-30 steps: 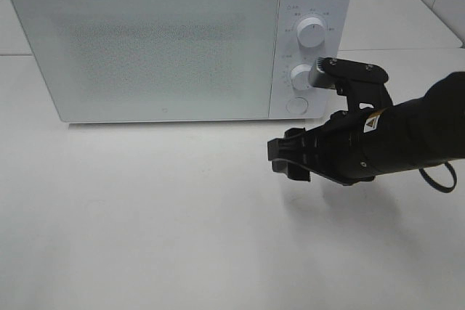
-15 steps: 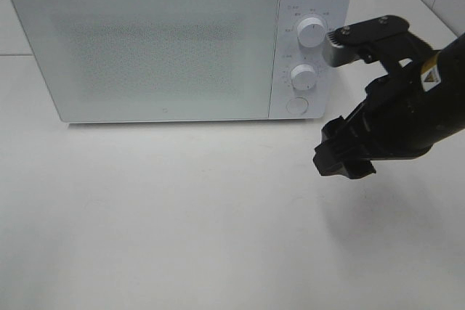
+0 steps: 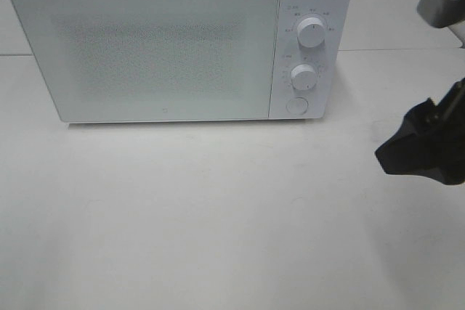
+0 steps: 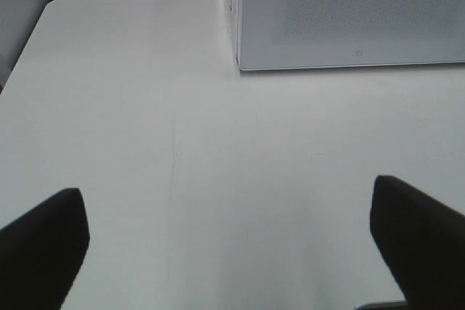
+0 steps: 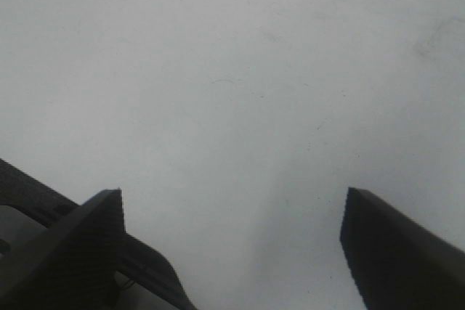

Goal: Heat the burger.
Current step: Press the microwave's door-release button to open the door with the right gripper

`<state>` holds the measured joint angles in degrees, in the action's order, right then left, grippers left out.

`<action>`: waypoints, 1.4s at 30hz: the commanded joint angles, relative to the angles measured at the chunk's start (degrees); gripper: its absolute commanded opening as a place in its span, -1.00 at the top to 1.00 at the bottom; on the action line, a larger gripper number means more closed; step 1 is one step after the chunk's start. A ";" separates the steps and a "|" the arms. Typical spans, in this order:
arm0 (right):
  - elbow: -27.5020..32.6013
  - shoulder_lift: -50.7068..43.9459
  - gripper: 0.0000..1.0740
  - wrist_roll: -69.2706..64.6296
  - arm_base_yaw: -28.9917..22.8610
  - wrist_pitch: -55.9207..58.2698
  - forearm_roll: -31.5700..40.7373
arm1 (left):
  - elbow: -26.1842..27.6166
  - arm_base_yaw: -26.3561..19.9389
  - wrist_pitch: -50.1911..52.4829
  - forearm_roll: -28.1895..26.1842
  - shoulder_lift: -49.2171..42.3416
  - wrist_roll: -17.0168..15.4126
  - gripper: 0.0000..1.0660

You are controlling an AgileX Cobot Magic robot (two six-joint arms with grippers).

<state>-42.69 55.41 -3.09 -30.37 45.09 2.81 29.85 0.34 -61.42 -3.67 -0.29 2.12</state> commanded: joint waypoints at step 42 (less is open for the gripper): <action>14.09 -57.64 -0.42 0.74 25.04 11.92 -4.81 | -0.29 -0.11 -0.11 -0.06 -0.92 -0.11 -0.83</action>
<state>-28.65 -0.17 -2.06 -5.67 56.95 -1.09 29.85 0.34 -61.42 -3.67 -0.29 2.12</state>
